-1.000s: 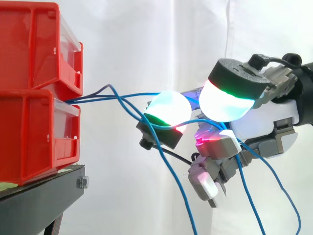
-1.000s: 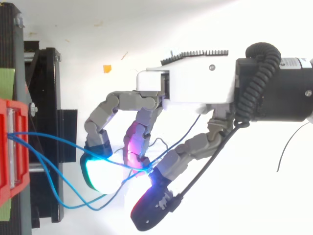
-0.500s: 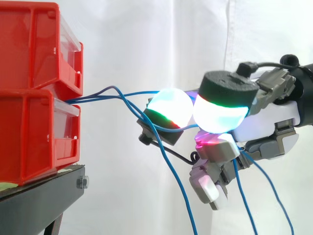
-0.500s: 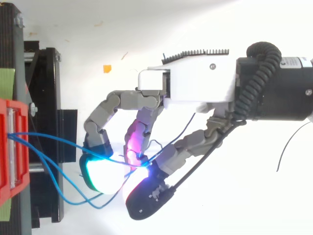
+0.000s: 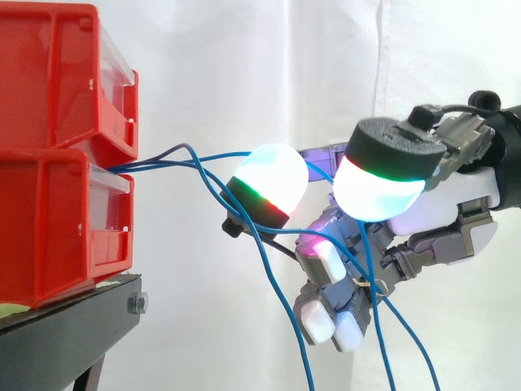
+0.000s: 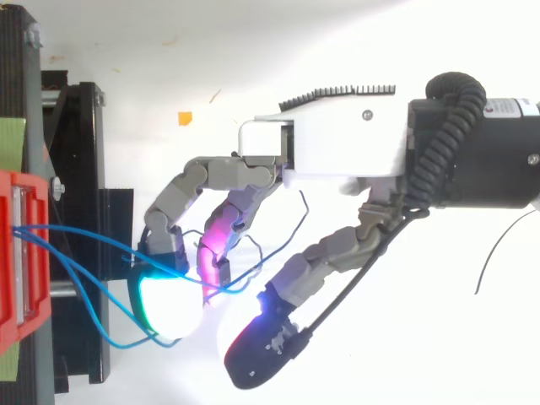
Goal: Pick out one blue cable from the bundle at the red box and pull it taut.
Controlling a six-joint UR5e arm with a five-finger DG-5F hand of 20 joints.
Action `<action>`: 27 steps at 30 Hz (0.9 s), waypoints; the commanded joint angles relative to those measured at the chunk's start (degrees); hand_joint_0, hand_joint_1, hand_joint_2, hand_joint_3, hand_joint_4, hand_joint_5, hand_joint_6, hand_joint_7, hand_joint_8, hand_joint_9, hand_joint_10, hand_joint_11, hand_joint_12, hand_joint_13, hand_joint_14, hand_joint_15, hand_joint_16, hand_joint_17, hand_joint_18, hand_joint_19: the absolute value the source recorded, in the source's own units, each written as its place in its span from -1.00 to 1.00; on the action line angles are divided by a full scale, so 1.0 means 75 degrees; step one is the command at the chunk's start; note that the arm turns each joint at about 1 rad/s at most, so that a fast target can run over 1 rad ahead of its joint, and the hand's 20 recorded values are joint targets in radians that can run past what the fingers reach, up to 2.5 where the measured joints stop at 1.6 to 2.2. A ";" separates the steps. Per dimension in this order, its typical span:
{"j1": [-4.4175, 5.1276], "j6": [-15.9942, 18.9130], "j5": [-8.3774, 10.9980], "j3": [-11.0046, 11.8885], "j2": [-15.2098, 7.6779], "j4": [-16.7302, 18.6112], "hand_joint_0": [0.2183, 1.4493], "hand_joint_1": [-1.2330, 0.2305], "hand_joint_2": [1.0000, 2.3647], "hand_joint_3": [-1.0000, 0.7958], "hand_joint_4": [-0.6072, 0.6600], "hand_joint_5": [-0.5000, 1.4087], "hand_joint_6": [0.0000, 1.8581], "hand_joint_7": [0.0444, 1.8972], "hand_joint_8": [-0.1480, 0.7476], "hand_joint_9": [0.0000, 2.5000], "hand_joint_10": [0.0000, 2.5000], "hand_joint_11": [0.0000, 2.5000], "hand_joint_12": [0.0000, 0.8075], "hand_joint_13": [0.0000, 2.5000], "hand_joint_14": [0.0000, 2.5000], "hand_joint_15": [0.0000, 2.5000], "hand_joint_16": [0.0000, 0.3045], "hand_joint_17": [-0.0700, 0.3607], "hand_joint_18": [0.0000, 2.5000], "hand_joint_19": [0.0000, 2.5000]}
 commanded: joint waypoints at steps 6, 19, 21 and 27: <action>0.0012 0.0018 0.0017 0.0093 0.0065 -0.0131 -0.51 -0.16 -1.00 -0.44 -0.37 -0.64 -0.12 -0.19 -0.31 -0.09 -0.98 -0.45 -0.24 -0.35 -0.98 -0.59 -0.69 -0.18 -0.50 -0.51; 0.0047 0.0018 0.0017 0.0211 0.0053 -0.0389 -0.51 0.17 -1.00 -0.44 -0.40 -0.66 -0.11 -0.18 -0.29 -0.07 -0.98 -0.43 -0.21 -0.31 -0.98 -0.54 -0.67 -0.16 -0.50 -0.45; 0.0047 0.0018 0.0017 0.0211 0.0053 -0.0401 -0.50 0.14 -1.00 -0.44 -0.39 -0.66 -0.11 -0.17 -0.29 -0.07 -0.98 -0.43 -0.21 -0.30 -0.98 -0.54 -0.67 -0.16 -0.51 -0.45; 0.0059 -0.0005 0.0099 0.0211 0.0065 -0.0576 -0.38 0.01 -1.00 -0.44 -0.34 -0.67 -0.06 -0.18 -0.30 -0.08 -0.98 -0.39 -0.23 -0.30 -0.98 -0.52 -0.69 -0.18 -0.52 -0.43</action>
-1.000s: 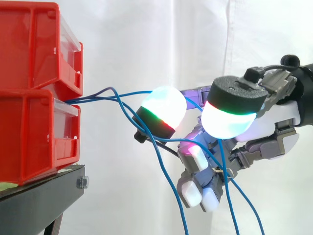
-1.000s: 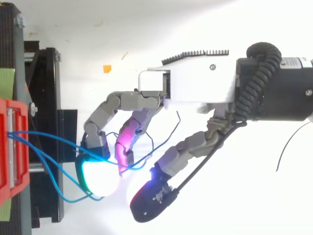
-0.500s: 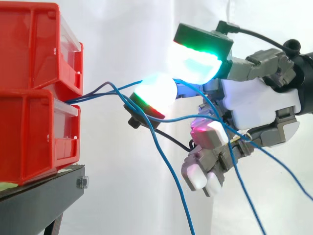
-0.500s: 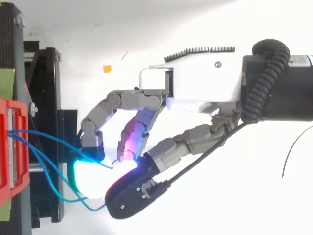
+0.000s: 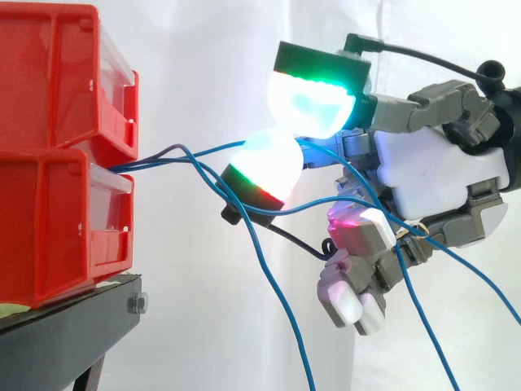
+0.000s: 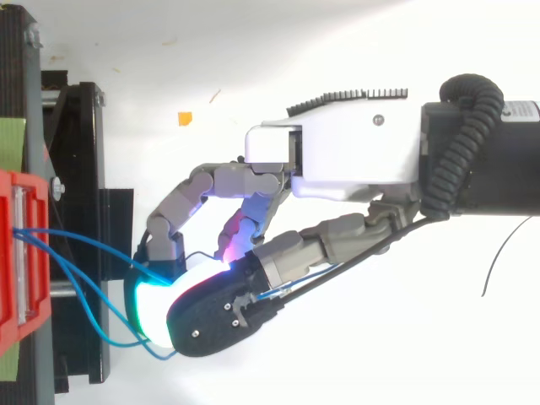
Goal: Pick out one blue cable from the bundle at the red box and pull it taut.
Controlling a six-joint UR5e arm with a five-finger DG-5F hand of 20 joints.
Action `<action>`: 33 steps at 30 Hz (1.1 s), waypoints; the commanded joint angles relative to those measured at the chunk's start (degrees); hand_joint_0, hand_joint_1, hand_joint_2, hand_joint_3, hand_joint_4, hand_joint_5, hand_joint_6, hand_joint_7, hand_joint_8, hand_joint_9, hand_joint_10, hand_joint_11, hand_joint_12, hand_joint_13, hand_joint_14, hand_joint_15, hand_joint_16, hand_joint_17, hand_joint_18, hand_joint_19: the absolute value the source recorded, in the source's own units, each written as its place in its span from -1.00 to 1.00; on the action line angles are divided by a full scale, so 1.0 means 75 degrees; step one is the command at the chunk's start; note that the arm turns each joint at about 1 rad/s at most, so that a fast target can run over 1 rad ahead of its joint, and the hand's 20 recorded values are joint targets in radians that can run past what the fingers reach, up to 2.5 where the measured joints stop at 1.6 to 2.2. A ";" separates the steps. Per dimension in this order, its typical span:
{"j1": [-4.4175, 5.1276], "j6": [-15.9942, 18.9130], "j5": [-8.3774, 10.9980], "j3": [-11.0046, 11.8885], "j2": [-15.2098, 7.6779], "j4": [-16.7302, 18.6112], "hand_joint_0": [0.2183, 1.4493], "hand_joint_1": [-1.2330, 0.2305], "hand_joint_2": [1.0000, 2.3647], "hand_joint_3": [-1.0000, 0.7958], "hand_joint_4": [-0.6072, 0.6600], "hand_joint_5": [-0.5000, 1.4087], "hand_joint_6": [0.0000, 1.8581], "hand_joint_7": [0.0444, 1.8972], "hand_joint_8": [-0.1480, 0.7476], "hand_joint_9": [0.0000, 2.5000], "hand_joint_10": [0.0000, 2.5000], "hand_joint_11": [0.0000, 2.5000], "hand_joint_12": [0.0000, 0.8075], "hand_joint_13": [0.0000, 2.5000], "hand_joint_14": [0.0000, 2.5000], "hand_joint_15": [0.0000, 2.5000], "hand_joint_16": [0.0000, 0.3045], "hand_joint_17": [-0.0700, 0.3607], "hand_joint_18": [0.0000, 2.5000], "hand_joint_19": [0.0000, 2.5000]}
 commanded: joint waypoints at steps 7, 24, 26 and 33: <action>0.0039 0.0000 0.0534 -0.0011 -0.0005 -0.0340 -0.37 -0.11 -0.99 -0.31 -0.19 -0.68 -0.02 -0.19 -0.26 -0.10 -0.98 -0.35 -0.20 -0.30 -0.98 -0.51 -0.68 -0.17 -0.50 -0.43; 0.0132 0.0199 0.1202 -0.0082 0.0006 -0.0645 -0.58 0.20 -1.00 -0.44 -0.07 -0.68 -0.04 -0.29 -0.17 -0.09 -0.98 -0.37 -0.11 -0.28 -0.98 -0.52 -0.62 -0.07 -0.47 -0.44; 0.0144 0.0222 0.1226 -0.0082 0.0006 -0.0645 -0.58 0.24 -1.00 -0.44 -0.08 -0.68 -0.04 -0.29 -0.16 -0.09 -0.98 -0.37 -0.11 -0.28 -0.98 -0.52 -0.62 -0.07 -0.47 -0.44; 0.0156 0.0258 0.1214 -0.0082 0.0006 -0.0633 -0.50 0.33 -1.00 -0.44 -0.13 -0.67 -0.05 -0.23 -0.17 -0.07 -0.98 -0.36 -0.14 -0.28 -0.98 -0.51 -0.64 -0.11 -0.49 -0.43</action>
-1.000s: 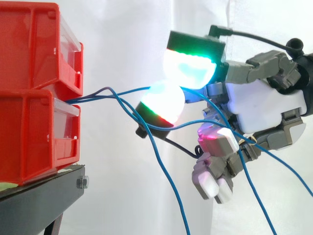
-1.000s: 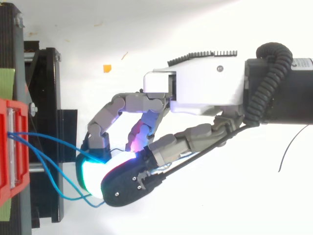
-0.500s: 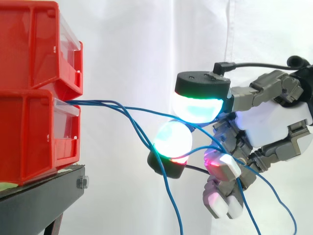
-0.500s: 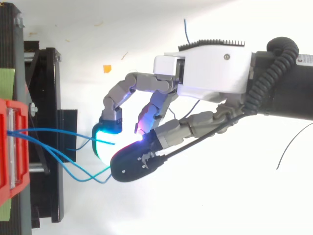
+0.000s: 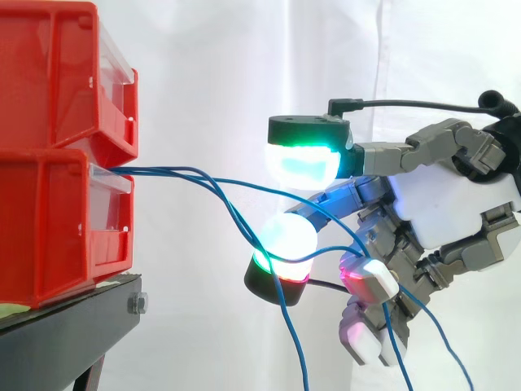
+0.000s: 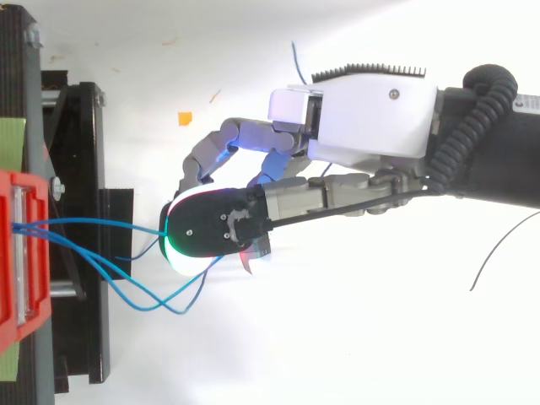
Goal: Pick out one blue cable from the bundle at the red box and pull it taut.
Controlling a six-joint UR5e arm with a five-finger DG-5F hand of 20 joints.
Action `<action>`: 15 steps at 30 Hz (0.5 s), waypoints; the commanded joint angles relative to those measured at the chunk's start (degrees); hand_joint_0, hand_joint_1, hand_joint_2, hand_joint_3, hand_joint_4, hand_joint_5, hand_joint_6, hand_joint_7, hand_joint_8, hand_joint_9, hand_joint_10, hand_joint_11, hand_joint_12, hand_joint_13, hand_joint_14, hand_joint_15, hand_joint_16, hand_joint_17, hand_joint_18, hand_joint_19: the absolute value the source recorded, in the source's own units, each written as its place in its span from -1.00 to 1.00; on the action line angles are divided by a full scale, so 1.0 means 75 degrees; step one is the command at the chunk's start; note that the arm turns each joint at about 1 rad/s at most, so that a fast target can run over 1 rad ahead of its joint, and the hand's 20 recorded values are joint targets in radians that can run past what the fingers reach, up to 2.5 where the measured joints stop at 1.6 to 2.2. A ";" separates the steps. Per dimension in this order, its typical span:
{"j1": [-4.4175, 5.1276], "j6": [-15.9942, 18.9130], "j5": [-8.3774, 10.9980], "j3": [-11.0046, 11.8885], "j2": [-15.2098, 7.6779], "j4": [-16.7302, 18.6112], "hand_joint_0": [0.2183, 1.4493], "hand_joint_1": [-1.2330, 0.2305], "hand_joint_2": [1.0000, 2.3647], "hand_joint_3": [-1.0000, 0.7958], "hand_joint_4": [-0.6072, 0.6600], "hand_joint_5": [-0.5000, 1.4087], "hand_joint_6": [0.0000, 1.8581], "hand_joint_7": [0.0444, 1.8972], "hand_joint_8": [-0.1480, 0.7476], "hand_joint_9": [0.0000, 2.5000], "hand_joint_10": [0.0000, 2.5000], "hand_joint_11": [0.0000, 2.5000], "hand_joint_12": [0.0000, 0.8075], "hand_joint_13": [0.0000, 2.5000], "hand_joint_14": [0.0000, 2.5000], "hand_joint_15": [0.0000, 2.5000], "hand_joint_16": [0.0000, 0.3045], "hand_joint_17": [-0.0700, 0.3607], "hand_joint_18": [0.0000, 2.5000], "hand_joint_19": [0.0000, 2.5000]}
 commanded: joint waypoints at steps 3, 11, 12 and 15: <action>0.0022 0.0031 -0.0005 0.0000 0.0016 0.0020 -0.41 0.15 -1.00 -0.44 -0.13 -0.67 -0.04 -0.20 -0.19 -0.07 -0.98 -0.35 -0.16 -0.29 -0.98 -0.51 -0.66 -0.13 -0.49 -0.42; 0.0045 0.0043 0.0007 0.0012 0.0110 0.0032 -0.39 -0.08 -0.98 -0.20 -0.10 -0.66 -0.02 -0.19 -0.17 -0.06 -0.98 -0.34 -0.16 -0.28 -0.98 -0.50 -0.67 -0.14 -0.49 -0.42; 0.0045 0.0043 0.0007 0.0012 0.0145 0.0032 -0.39 -0.10 -0.98 -0.18 -0.10 -0.66 -0.01 -0.19 -0.18 -0.06 -0.98 -0.34 -0.16 -0.28 -0.98 -0.50 -0.67 -0.14 -0.49 -0.42; 0.0068 0.0043 0.0042 0.0012 0.0192 0.0032 -0.40 -0.15 -0.98 -0.13 -0.08 -0.65 0.00 -0.20 -0.15 -0.06 -0.98 -0.34 -0.14 -0.28 -0.98 -0.51 -0.65 -0.12 -0.48 -0.43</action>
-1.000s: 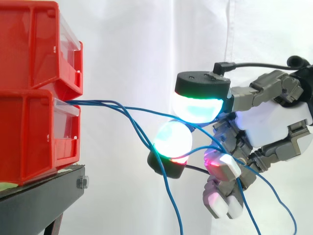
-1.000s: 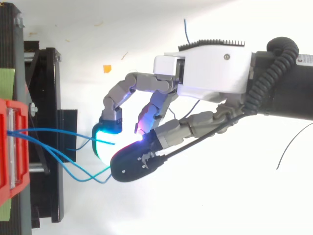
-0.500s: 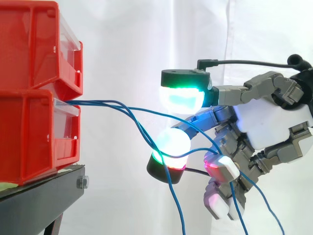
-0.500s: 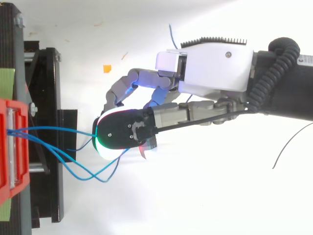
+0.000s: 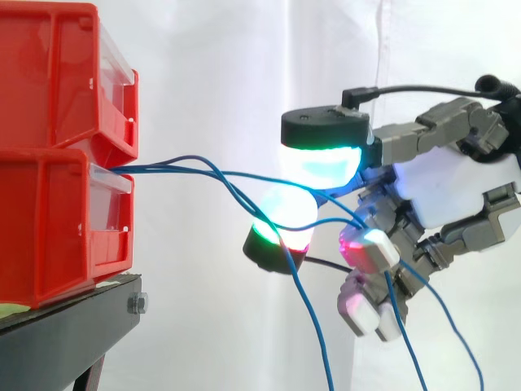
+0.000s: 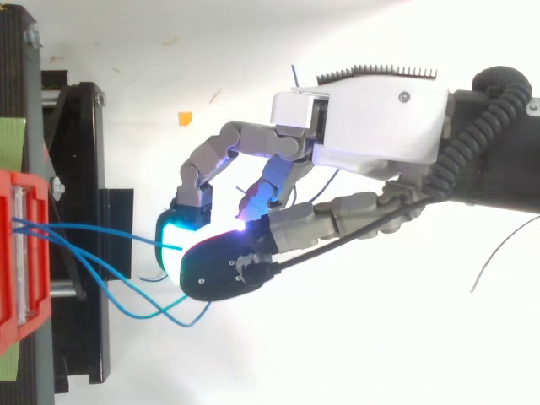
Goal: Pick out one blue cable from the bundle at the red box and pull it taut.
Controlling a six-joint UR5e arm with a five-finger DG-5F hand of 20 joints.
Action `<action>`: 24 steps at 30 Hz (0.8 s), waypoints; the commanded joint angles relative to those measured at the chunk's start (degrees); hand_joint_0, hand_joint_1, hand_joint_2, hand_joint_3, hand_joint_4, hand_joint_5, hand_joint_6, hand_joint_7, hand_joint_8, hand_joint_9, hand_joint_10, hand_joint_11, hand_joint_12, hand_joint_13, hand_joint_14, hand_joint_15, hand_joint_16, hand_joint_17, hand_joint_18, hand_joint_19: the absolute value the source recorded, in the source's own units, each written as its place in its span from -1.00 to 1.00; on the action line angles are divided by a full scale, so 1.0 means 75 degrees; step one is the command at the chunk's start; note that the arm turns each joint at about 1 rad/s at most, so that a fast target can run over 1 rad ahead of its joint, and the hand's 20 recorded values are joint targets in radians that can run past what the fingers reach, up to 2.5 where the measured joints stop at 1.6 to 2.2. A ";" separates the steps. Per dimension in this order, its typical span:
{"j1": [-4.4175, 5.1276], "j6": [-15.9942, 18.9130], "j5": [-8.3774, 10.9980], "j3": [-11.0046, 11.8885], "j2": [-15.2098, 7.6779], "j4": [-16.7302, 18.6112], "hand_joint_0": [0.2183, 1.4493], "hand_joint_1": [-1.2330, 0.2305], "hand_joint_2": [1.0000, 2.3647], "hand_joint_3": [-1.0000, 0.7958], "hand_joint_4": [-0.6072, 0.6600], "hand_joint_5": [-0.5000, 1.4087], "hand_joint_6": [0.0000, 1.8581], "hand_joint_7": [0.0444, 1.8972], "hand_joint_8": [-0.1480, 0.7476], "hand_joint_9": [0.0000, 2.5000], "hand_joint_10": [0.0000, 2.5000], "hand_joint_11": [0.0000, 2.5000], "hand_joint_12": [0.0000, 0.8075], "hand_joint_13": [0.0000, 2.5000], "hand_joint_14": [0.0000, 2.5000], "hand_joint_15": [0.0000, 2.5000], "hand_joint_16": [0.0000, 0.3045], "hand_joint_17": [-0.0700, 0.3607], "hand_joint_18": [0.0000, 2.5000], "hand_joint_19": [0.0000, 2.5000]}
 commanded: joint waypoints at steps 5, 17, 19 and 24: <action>0.0051 0.0000 0.0050 0.0014 0.0066 -0.0015 -0.39 -0.18 -0.98 -0.08 -0.06 -0.65 0.00 -0.21 -0.13 -0.05 -0.98 -0.34 -0.12 -0.27 -0.98 -0.51 -0.64 -0.10 -0.46 -0.44; 0.0074 0.0023 0.0027 0.0002 0.0066 -0.0003 -0.27 -0.31 -0.98 -0.24 -0.15 -0.66 0.01 -0.19 -0.21 -0.08 -0.98 -0.33 -0.19 -0.26 -0.98 -0.51 -0.67 -0.16 -0.43 -0.44; 0.0074 0.0023 0.0027 0.0002 0.0066 -0.0003 -0.26 -0.32 -0.98 -0.24 -0.15 -0.66 0.02 -0.19 -0.21 -0.07 -0.98 -0.32 -0.19 -0.26 -0.98 -0.50 -0.68 -0.16 -0.42 -0.44; 0.0086 0.0058 0.0027 0.0002 0.0066 -0.0003 -0.27 -0.32 -0.98 -0.23 -0.17 -0.66 0.03 -0.20 -0.20 -0.06 -0.98 -0.31 -0.20 -0.26 -0.98 -0.49 -0.68 -0.16 -0.42 -0.44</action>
